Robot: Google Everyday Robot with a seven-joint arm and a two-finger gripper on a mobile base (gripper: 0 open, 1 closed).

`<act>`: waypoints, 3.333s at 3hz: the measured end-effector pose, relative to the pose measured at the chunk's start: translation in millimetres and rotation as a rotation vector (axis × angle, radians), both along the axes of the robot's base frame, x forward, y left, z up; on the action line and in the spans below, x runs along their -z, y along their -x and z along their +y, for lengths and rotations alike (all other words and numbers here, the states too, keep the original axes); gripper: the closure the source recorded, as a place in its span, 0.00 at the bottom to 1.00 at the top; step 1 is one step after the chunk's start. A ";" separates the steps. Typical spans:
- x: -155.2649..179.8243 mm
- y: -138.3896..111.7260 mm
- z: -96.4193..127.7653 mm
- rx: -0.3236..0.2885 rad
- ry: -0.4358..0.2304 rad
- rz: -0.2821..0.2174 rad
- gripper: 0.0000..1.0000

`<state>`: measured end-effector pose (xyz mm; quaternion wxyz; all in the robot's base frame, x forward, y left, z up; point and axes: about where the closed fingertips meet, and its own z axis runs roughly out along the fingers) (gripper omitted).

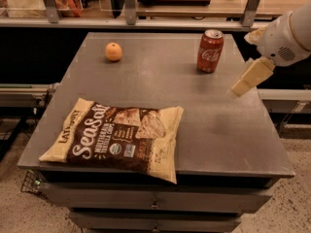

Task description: Move coke can near orange

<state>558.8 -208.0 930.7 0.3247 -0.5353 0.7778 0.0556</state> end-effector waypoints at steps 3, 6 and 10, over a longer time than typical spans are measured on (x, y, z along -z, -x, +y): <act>31.5 -127.7 8.3 0.174 -0.454 -0.218 0.00; 48.2 -189.8 26.7 0.258 -0.675 -0.238 0.22; 30.1 -206.8 19.4 0.258 -0.673 -0.273 1.00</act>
Offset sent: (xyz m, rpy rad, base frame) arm 0.1330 0.0067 -0.0275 0.5029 -0.2317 -0.1940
